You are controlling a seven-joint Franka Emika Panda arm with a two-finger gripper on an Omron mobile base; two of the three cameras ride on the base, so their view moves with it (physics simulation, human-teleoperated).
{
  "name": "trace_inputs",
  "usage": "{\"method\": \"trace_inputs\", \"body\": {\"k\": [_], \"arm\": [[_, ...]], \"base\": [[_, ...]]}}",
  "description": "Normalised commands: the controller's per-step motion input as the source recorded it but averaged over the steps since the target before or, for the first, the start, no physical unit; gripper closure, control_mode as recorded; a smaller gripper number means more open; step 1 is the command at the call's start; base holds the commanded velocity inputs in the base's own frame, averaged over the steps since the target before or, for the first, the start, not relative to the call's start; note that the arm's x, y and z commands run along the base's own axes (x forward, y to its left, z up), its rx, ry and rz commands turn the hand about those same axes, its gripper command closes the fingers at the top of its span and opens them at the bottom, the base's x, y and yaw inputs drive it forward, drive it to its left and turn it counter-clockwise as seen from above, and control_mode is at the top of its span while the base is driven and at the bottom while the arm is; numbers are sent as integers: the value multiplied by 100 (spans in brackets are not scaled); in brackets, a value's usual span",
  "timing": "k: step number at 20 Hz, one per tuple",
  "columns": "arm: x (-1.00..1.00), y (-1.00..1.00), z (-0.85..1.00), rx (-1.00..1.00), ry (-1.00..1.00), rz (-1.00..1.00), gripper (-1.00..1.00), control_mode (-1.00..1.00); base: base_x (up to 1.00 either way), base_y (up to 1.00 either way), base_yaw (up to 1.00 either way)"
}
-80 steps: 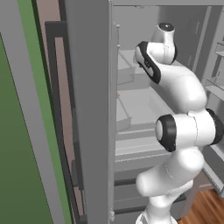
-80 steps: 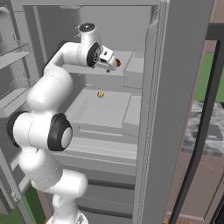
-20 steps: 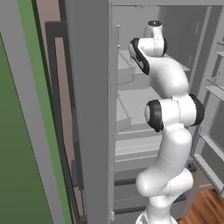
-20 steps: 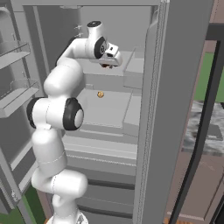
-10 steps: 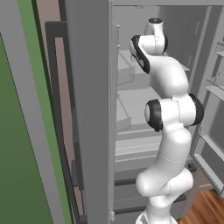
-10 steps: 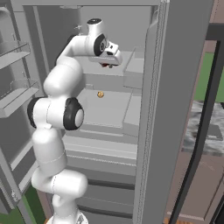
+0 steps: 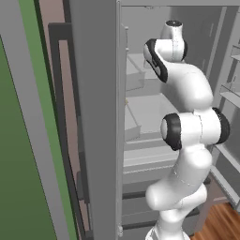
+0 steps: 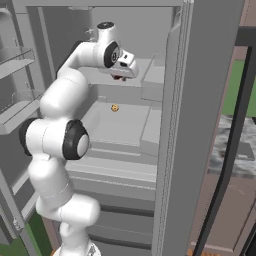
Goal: Take the chicken drumstick from the fridge and place it on the digital scale on the counter by the fridge. Wait a few seconds for a reading, then move it to the plate on the dining counter.
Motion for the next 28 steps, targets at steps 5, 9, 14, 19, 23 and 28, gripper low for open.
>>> {"method": "trace_inputs", "body": {"k": [5,9,14,19,23,28], "arm": [[-66,0,6,0,-4,4,100,-100],[-94,0,3,0,-2,9,100,-100],[-100,0,2,0,-2,14,100,-100],[-100,0,16,0,-1,17,100,-100],[-100,0,24,-2,0,17,100,-100],[-100,5,13,-9,0,13,100,-100]], "base": [[0,0,0],[0,0,0],[0,0,0],[0,0,0],[0,0,0],[0,0,0]]}}
